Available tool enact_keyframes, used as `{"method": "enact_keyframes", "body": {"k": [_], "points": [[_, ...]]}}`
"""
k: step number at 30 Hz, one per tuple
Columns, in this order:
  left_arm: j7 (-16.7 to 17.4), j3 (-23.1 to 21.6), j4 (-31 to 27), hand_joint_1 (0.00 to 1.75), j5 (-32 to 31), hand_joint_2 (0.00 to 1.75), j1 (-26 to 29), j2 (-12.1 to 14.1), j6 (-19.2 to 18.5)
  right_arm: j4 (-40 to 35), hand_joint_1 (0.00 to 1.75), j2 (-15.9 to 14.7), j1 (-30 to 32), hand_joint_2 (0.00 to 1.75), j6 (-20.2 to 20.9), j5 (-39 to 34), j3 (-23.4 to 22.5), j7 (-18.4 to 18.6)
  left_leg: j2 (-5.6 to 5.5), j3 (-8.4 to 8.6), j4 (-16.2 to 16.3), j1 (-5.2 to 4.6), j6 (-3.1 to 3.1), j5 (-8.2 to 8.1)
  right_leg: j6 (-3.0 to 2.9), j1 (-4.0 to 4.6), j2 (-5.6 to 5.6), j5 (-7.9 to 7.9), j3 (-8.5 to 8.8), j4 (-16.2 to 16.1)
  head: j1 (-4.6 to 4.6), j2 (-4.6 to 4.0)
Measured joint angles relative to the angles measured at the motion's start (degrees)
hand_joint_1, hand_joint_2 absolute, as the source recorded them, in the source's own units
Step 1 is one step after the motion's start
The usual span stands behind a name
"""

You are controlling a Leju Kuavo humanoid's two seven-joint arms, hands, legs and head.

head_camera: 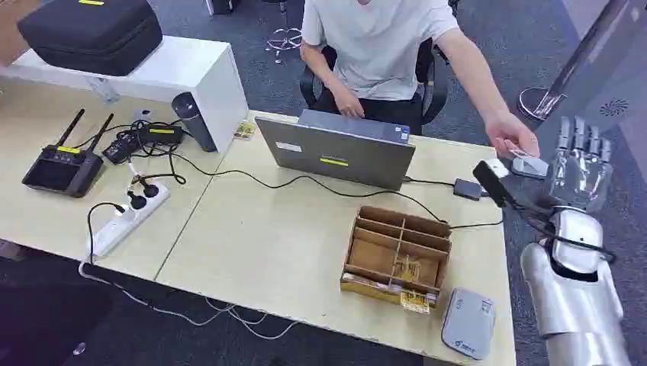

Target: Pass the card to the sensor for recognition and then transmit it.

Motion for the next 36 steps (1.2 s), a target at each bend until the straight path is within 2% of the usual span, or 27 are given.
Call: {"method": "enact_keyframes", "body": {"k": [6, 8, 9, 17, 25, 36], "points": [[-3.77, 0.50, 0.28, 0.00, 3.74, 1.75, 0.17, 0.55, -8.54, -2.45, 0.00, 0.92, 1.06, 1.75, 1.90, -2.95, 3.92, -0.02, -0.08, -0.02, 0.00, 0.00, 0.00, 0.01, 0.00, 0.00, -0.06, 0.00, 0.00, 0.00, 0.00, 0.00], [-4.38, 0.68, 0.55, 0.00, 4.31, 1.75, 0.16, 0.96, -10.20, -2.85, 0.00, 0.92, 1.66, 1.75, 2.04, -3.68, 4.53, -0.24, -0.09, -0.02, 0.00, -0.01, 0.00, 0.01, 0.00, -0.01, -0.07, 0.00, 0.00, 0.00, 0.00, 0.00], [-4.57, 0.79, 0.63, 0.00, 4.49, 1.75, 0.17, 1.03, -10.55, -3.04, 1.75, 0.92, 1.92, 1.75, 2.01, -4.03, 4.68, -0.35, -0.10, -0.03, 0.00, -0.01, 0.00, 0.00, 0.00, -0.01, -0.07, 0.00, 0.00, 0.00, 0.02, 0.00], [-4.64, 0.94, 1.01, 0.00, 5.08, 1.75, 0.12, 1.44, -12.25, -3.50, 1.75, 0.92, 2.72, 1.75, 2.23, -6.89, 5.36, -1.49, -0.08, -0.03, 0.00, -0.02, 0.00, 0.00, 0.00, -0.01, -0.06, 0.00, 0.00, 0.00, 0.00, 0.00], [-4.35, 0.94, 1.09, 0.00, 5.34, 1.75, 0.00, 1.73, -13.58, 2.16, 1.75, 0.92, -0.34, 1.75, -1.37, -8.24, 5.43, -4.00, -0.08, -0.03, 0.00, -0.01, 0.00, 0.01, -0.02, -0.01, -0.07, 0.02, 0.00, 0.00, 0.00, 0.00], [-4.40, 0.94, 1.33, 0.00, 6.06, 1.75, -0.01, 1.92, -14.70, 3.67, 1.75, 0.92, -0.65, 1.75, -2.62, -11.50, 5.40, -7.32, -0.07, -0.02, 0.00, -0.02, 0.00, 0.00, -0.02, -0.01, -0.06, 0.01, -0.02, -0.01, 0.02, 0.00]]}}
